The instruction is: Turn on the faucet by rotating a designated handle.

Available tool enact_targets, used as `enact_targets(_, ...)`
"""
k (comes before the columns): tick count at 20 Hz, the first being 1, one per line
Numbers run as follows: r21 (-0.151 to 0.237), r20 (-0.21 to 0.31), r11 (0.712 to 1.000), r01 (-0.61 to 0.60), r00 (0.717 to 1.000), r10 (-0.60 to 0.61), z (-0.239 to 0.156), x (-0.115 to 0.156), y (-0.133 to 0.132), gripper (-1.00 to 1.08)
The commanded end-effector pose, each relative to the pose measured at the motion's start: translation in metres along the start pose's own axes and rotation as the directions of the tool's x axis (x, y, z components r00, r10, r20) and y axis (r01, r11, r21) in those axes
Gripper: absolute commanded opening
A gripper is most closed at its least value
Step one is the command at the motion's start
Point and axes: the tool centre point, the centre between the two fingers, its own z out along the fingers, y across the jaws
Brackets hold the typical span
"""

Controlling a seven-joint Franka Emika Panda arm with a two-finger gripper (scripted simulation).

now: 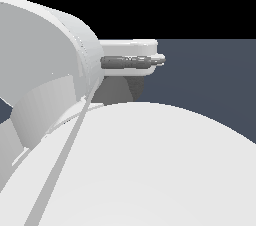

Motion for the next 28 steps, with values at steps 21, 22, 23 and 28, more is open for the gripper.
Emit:
enact_targets(21, -0.017, -0.019, 1.000, 0.000, 1.000, 0.000, -0.011, 0.015, 0.042, -1.00)
enact_targets(22, -0.019, -0.017, 1.000, -0.001, 1.000, 0.001, -0.011, 0.014, 0.044, -1.00)
enact_targets(23, -0.020, -0.015, 1.000, -0.002, 1.000, 0.001, -0.012, 0.014, 0.047, -1.00)
enact_targets(28, -0.028, -0.005, 1.000, -0.005, 1.000, 0.005, -0.015, 0.012, 0.059, -1.00)
